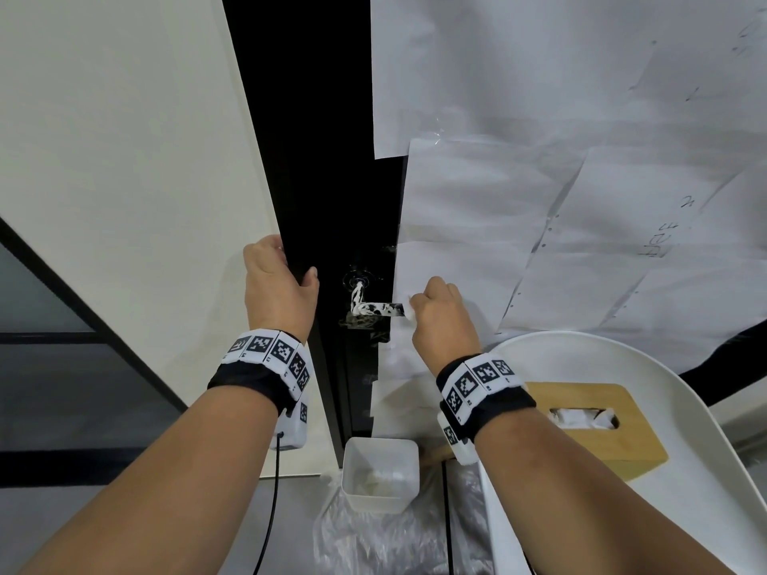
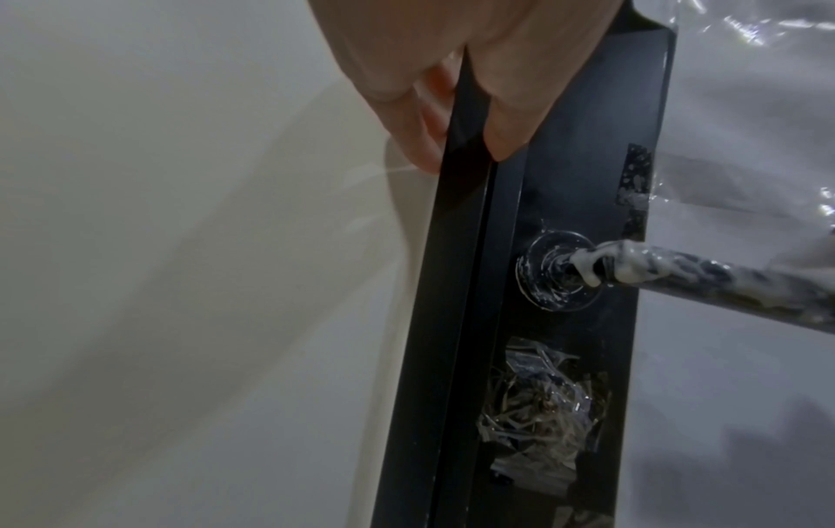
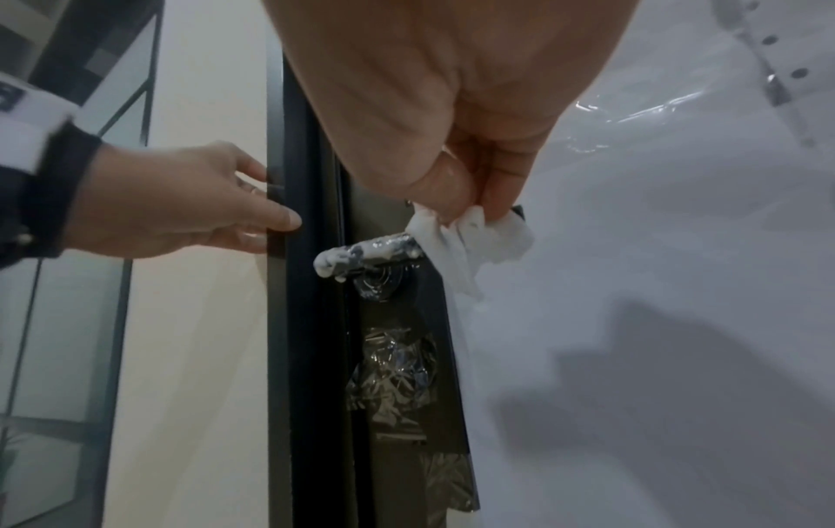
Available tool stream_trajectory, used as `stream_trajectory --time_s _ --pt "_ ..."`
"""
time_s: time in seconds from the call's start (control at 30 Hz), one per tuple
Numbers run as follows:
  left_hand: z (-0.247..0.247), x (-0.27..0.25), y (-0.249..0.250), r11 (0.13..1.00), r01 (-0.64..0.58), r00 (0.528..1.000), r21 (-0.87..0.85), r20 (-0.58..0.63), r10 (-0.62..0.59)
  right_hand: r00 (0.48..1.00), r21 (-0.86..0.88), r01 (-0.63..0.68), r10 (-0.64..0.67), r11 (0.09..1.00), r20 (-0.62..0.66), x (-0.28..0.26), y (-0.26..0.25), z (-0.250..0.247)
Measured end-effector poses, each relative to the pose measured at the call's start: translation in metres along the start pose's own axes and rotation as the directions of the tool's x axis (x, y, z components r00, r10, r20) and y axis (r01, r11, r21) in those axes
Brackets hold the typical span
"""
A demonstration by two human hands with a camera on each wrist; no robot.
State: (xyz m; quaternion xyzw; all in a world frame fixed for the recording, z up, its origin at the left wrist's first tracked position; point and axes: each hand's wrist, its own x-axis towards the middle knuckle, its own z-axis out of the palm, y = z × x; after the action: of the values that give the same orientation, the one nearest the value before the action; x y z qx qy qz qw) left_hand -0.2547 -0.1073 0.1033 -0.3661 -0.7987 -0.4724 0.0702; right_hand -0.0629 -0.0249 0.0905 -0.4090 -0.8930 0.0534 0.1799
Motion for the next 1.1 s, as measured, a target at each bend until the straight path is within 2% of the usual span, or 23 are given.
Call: stream_trajectory --time_s 0.13,0.23,0.3,0.47,0.63,0.8,0.93,1.03,1.1 --pt "0.001 0.000 0.000 1.000 0.001 1.000 0.001 -0.002 -0.001 0.999 0.023 -0.006 0.006 1.000 -0.037 -0.006 0.007 -0.002" --pt "0.001 0.000 -0.001 1.000 0.003 1.000 0.011 -0.002 -0.003 0.989 0.063 -0.109 0.115 0.992 -0.098 -0.003 0.019 -0.002" --pt "0.002 0.000 -0.002 1.000 0.001 1.000 0.014 0.000 -0.001 0.982 0.087 -0.158 0.166 0.984 -0.092 -0.002 0.024 0.002" --pt "0.002 0.000 -0.001 1.000 0.008 1.000 -0.006 -0.002 -0.008 0.955 0.287 -0.270 0.294 0.919 -0.046 0.000 0.027 0.015" --pt "0.001 -0.001 -0.002 1.000 -0.010 1.000 0.007 -0.002 0.010 0.927 0.298 -0.373 0.367 0.879 0.079 -0.004 0.025 0.007" --pt "0.000 -0.001 0.000 1.000 0.004 1.000 0.009 -0.002 -0.004 0.862 0.336 -0.507 0.477 0.794 0.174 -0.002 0.028 0.004" --pt "0.000 -0.001 0.002 1.000 0.006 1.000 0.000 0.001 -0.006 0.879 0.259 -0.468 0.417 0.845 0.230 -0.011 0.026 -0.001" --pt "0.000 -0.002 0.002 1.000 0.015 1.000 -0.019 0.003 -0.015 0.919 0.316 -0.394 0.372 0.863 0.129 -0.017 0.018 -0.006" --pt "-0.001 -0.002 0.002 1.000 0.017 1.000 -0.020 0.003 -0.017 0.947 0.367 -0.299 0.323 0.881 -0.003 -0.018 0.012 -0.010"
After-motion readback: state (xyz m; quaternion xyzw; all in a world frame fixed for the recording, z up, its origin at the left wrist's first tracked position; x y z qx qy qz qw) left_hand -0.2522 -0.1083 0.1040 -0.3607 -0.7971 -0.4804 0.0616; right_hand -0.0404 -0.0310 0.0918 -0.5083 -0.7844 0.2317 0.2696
